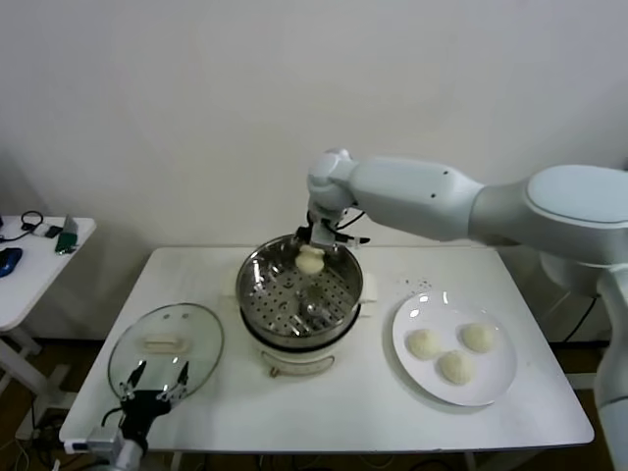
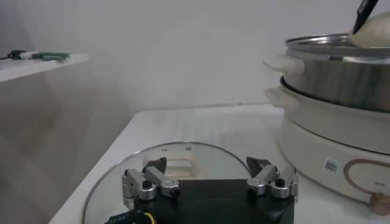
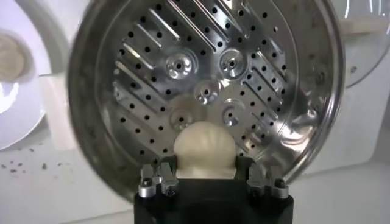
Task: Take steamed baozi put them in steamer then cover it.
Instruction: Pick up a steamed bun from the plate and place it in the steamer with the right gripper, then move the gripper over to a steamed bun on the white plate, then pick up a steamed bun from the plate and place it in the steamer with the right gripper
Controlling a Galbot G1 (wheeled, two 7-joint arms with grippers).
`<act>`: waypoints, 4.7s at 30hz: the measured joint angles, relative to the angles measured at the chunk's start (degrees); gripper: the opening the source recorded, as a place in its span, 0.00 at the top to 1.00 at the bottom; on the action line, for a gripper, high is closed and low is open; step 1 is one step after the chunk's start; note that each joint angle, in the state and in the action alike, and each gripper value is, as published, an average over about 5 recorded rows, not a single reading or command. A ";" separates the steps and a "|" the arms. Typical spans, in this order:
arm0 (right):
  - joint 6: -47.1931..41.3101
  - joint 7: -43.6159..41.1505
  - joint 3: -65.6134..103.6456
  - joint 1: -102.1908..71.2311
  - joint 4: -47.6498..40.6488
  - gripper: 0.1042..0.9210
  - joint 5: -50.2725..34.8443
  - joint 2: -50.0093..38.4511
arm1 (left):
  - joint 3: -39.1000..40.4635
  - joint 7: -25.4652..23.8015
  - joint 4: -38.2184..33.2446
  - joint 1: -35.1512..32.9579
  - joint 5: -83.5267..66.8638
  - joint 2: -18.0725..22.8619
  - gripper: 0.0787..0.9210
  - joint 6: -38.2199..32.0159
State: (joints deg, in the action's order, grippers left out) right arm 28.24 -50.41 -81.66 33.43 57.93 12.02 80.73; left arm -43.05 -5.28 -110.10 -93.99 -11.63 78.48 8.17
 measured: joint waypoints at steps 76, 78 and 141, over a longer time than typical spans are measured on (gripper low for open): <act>-49.00 8.43 -18.15 0.98 23.91 0.12 -44.02 -35.98 | 0.49 0.13 -0.79 0.12 0.45 3.19 0.12 -0.62; -49.40 8.84 -16.96 -0.92 23.14 0.12 -42.88 -35.97 | 0.43 0.13 -0.69 0.08 0.46 3.20 0.12 -0.66; -49.87 1.40 -8.70 22.42 21.34 0.28 -63.60 -12.01 | 1.79 -0.14 -1.42 0.73 1.32 2.62 0.12 -1.39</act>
State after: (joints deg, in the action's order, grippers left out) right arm -21.62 -49.01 -90.36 55.84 79.27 -51.57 68.72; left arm -41.26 -5.42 -111.52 -93.26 -10.31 81.10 6.78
